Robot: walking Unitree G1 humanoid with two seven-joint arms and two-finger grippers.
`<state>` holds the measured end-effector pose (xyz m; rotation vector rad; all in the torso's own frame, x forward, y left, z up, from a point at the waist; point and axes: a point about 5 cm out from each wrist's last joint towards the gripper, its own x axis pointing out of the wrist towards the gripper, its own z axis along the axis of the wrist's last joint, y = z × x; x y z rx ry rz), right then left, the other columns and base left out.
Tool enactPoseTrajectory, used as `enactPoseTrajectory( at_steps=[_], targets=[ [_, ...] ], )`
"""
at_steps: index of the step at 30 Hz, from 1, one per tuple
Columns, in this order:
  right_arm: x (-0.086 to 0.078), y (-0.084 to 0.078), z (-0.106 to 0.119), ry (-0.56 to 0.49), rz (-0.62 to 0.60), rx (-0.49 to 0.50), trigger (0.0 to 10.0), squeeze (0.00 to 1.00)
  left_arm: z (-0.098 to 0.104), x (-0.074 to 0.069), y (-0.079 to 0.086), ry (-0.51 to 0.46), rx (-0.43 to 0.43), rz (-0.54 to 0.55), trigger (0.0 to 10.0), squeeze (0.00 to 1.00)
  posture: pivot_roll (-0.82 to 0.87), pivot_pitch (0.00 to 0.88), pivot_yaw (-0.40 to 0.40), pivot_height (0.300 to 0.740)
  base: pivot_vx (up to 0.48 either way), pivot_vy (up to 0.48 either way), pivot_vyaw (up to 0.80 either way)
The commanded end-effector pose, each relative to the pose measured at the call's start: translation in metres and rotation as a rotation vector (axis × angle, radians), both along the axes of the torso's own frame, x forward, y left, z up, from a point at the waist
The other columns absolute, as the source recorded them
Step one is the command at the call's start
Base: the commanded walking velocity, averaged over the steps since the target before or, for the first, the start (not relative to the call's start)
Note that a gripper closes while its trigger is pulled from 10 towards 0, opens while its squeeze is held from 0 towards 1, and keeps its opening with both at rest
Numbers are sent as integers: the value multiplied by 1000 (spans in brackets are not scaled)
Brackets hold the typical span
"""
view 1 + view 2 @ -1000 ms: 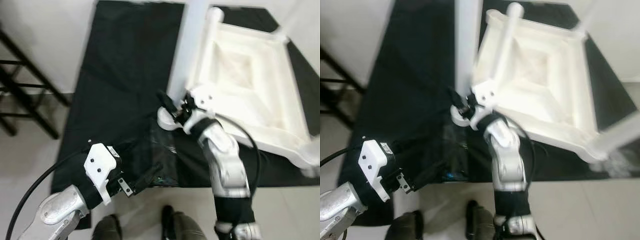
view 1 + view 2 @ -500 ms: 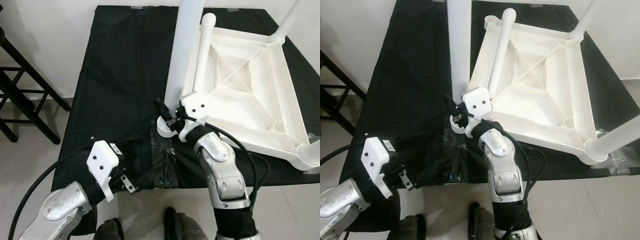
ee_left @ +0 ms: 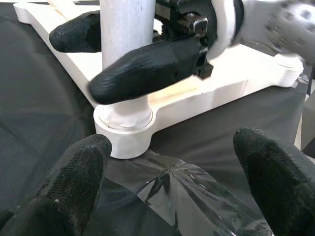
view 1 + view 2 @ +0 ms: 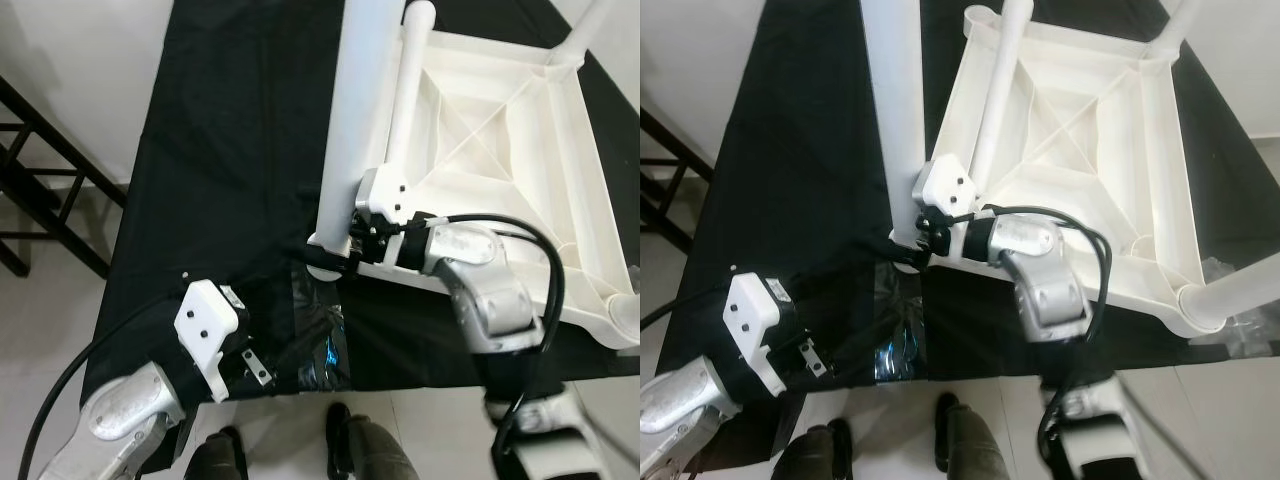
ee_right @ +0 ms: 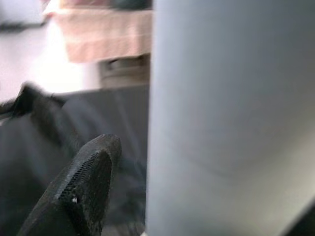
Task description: Building children table
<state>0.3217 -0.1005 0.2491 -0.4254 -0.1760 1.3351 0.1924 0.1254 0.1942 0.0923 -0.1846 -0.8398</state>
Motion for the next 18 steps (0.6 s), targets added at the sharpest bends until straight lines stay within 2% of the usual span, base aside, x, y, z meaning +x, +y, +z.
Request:
enactPoseTrajectory(
  at_steps=[1, 5, 7, 9, 10, 12, 13, 14, 15, 16, 18],
  targets=[
    [3, -1, -2, 4, 81, -55, 10000, 0, -3, -4, -1, 24, 1, -5, 10000, 0, 145, 303, -84, 740, 0, 0, 0],
    [15, -4, 8, 5, 106, -78, 10000, 0, -3, -6, 0, 27, 3, 1, 10000, 0, 150, 307, -85, 740, 0, 0, 0],
    [24, -8, 19, 29, 164, -90, 10000, 0, -2, -7, 1, 29, 5, 6, 10000, 0, 165, 313, -85, 740, 0, 0, 0],
    [26, -10, 22, 37, 182, -99, 10000, 0, -2, -8, 1, 29, 5, 8, 10000, 0, 165, 313, -85, 740, 0, 0, 0],
    [28, -13, 22, 41, 202, -131, 7843, 0, -2, -8, 2, 29, 6, 10, 10000, 0, 169, 315, -88, 740, 0, 0, 0],
    [32, -19, 25, 65, 226, -147, 5098, 0, -2, -8, 2, 29, 7, 14, 10000, 0, 171, 317, -91, 740, 0, 0, 0],
    [34, -21, 25, 77, 236, -149, 4471, 0, -2, -8, 2, 30, 7, 15, 10000, 0, 173, 317, -92, 740, 0, 0, 0],
    [34, -21, 25, 77, 236, -149, 4471, 0, -2, -8, 2, 30, 7, 15, 10000, 0, 173, 317, -92, 740, 0, 0, 0],
    [37, -24, 26, 83, 238, -156, 3333, 0, -2, -8, 1, 30, 7, 16, 10000, 0, 174, 317, -93, 740, 0, 0, 0],
    [37, -24, 26, 83, 238, -156, 3333, 0, -2, -8, 1, 30, 7, 16, 10000, 0, 174, 317, -93, 740, 0, 0, 0],
    [41, -27, 27, 89, 236, -164, 980, 0, -2, -8, 1, 30, 7, 18, 10000, 0, 175, 315, -94, 740, 0, 0, 0]
  ],
)
